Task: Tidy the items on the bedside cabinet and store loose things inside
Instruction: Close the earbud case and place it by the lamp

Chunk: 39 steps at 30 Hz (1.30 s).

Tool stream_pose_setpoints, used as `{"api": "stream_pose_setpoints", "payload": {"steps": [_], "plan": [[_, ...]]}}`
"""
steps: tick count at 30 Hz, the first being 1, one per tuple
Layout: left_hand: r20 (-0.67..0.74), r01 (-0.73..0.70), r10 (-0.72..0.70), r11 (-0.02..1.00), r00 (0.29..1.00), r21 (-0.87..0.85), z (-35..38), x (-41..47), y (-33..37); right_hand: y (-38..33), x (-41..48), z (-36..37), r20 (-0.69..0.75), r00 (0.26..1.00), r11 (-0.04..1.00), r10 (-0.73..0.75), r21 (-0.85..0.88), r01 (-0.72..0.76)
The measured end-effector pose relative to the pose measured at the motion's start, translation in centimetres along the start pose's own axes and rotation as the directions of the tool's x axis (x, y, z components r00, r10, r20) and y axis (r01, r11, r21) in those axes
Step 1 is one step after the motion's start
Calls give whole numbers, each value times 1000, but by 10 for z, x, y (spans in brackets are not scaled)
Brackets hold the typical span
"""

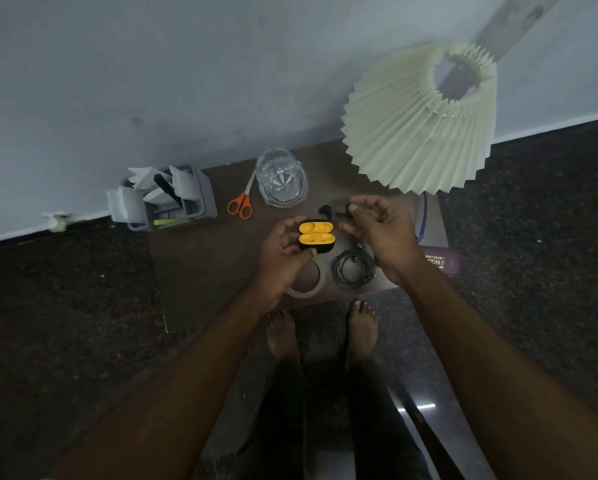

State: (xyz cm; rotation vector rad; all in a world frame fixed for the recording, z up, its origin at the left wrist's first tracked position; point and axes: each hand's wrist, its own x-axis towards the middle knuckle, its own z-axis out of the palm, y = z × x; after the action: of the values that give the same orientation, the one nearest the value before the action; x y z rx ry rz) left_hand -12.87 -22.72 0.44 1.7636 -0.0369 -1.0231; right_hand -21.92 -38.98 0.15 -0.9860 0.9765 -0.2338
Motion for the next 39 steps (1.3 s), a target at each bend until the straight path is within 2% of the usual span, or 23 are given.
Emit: {"api": "stream_pose_setpoints", "payload": {"steps": [6,10,21,25,32,36,39], "plan": [[-15,-30,30,1000,999,-6,3,1,-2,-5,-4,7,36,999,999,-8,-34,9],[-23,-58,58,998,998,-1,2,2,-5,-10,-7,5,111,994,990,-18,-134,33],[-34,-82,83,997,996,13,9,4,-3,-5,-16,5,107,992,900,-74,-421,112],[-42,-91,91,996,995,0,10,3,-1,4,-20,5,150,977,811,-151,-547,209],[-40,-128,129,991,991,36,11,4,-1,9,-26,7,188,916,583,-354,-722,373],[-15,-157,158,987,987,45,11,4,-3,7,-26,10,217,894,459,-392,-796,394],[1,-166,166,985,986,42,12,4,-2,8,-26,13,218,904,411,-369,-834,369]]}}
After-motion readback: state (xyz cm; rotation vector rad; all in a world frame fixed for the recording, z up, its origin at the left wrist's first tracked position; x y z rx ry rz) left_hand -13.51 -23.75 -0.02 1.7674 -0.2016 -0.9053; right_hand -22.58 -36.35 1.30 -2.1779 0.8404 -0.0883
